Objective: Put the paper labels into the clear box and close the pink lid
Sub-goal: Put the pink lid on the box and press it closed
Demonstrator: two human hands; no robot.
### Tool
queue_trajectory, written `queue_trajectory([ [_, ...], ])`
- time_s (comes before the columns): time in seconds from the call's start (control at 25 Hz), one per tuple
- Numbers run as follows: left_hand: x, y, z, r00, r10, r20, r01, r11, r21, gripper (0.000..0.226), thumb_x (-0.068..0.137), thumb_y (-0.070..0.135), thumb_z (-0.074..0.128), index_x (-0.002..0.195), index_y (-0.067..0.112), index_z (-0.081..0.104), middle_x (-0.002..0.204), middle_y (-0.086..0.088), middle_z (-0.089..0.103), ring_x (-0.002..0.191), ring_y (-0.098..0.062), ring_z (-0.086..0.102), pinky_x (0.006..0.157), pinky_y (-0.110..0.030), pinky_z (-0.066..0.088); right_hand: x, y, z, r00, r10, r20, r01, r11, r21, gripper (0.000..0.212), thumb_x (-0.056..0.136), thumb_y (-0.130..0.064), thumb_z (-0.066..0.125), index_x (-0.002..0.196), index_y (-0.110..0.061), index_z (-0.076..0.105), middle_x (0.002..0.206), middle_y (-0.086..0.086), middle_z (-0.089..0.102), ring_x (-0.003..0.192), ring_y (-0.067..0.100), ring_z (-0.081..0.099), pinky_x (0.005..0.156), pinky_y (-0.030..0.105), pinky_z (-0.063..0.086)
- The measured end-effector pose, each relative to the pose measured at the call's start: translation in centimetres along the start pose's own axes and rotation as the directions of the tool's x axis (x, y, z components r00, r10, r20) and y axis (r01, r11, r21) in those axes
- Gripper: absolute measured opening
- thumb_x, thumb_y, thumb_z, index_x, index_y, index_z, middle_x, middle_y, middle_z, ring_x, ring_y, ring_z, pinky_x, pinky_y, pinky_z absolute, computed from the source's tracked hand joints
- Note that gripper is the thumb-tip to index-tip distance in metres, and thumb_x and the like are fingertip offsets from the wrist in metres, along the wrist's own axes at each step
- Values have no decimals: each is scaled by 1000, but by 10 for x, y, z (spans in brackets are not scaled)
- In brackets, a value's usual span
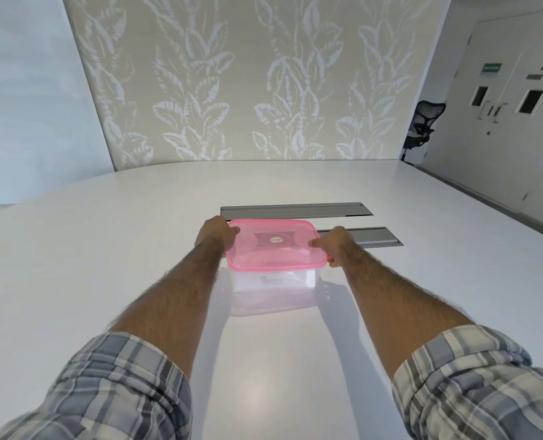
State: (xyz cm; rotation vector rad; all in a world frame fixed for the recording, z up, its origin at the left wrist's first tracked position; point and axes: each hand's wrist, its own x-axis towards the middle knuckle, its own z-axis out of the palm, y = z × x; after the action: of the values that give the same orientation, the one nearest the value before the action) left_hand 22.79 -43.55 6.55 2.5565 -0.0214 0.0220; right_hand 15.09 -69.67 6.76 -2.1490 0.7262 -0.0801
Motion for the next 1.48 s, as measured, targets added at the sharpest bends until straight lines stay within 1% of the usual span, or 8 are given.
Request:
queue_trajectory([
  [0.32,12,-6,9,1000,-10,21,9,999,38,38,98,37,58,107,1,67,112,-15,69,102,-34,63,81,-36,49,18,4,3,1000,-6,24,6,1000,-25,44,70,-33,87,85,-5,56,80,12,59,49,21,52,44,25,47],
  [0.6,19,-12,25,1000,-4,28,5,1000,-23,36,100,35,52,112,4,66,119,-14,66,108,-33,61,88,-37,51,24,9,10,999,-34,-2,34,999,-27,68,66,-52,86,100,0,60,100,13,64,86,32,68,66,40,60],
  [0.68,23,-10,28,1000,-2,23,3,999,-48,38,101,35,51,114,3,65,120,-15,66,108,-34,61,87,-36,49,26,9,15,997,-66,-28,65,997,-38,65,71,-52,82,104,1,61,101,12,64,90,30,67,73,40,59],
  [0.84,28,-9,38,999,9,52,-2,991,-134,41,104,34,43,128,1,54,131,-19,59,118,-35,55,91,-36,43,29,9,22,992,-102,-71,96,992,-77,50,85,-48,69,107,-4,62,113,13,67,96,29,63,72,30,46],
  [0.96,29,-8,46,998,-17,67,33,969,-245,43,105,34,39,134,1,44,135,-23,55,121,-38,53,90,-36,42,32,8,26,992,-85,-97,80,995,-52,48,90,-44,63,115,-3,61,117,12,66,103,31,64,74,29,44],
  [1.16,37,-8,53,998,-28,48,42,941,-335,38,106,31,37,128,2,47,129,-23,57,115,-37,55,85,-34,40,41,5,34,988,-86,-124,81,996,-43,38,97,-33,53,119,-3,61,119,13,66,106,32,63,79,32,47],
  [1.36,47,-8,53,995,-102,13,96,884,-458,27,102,32,49,110,7,58,117,-15,63,93,-26,53,77,-29,40,47,-1,39,977,-61,-206,47,997,-69,30,97,-27,53,114,-5,65,115,13,69,104,33,66,81,34,51],
  [1.48,50,-10,53,997,-69,-15,58,913,-403,29,102,33,49,109,6,59,116,-14,63,93,-26,52,78,-30,40,50,-4,41,973,-52,-224,33,996,-87,32,97,-28,53,115,-5,65,117,14,69,105,33,65,84,36,51],
])
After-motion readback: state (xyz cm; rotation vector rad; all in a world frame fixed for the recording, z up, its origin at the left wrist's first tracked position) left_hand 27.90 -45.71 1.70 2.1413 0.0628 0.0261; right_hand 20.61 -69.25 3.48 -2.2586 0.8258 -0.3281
